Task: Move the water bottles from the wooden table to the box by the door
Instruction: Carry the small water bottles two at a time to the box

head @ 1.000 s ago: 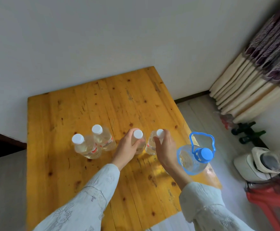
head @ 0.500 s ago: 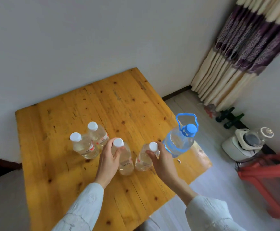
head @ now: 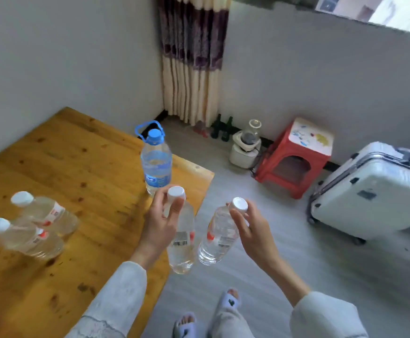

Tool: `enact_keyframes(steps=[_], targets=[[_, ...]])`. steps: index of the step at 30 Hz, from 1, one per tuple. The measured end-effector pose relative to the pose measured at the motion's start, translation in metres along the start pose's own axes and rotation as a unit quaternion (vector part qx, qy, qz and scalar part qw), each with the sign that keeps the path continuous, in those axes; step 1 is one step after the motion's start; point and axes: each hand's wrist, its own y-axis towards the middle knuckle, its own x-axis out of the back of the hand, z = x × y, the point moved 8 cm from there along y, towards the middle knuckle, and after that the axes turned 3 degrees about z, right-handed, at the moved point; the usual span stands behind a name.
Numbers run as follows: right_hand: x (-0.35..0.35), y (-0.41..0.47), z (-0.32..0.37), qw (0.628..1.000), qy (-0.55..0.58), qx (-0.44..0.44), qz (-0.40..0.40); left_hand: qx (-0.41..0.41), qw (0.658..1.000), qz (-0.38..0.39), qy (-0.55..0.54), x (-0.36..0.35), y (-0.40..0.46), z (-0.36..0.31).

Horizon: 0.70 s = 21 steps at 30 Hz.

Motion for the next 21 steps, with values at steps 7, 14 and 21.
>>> enact_keyframes(steps=[7, 14, 21], targets=[[0.159, -0.086, -0.044, 0.981, 0.003, -0.043, -0.189, -0.043, 0.976, 0.212, -0.014, -0.179, -0.018, -0.044], [0.323, -0.211, -0.113, 0.924, 0.052, -0.1, -0.365, -0.102, 0.914, 0.392, -0.01, -0.386, -0.087, -0.097], [0.476, -0.352, -0.178, 0.858, 0.036, -0.133, -0.494, -0.15, 0.855, 0.494, -0.041, -0.582, -0.194, -0.169]])
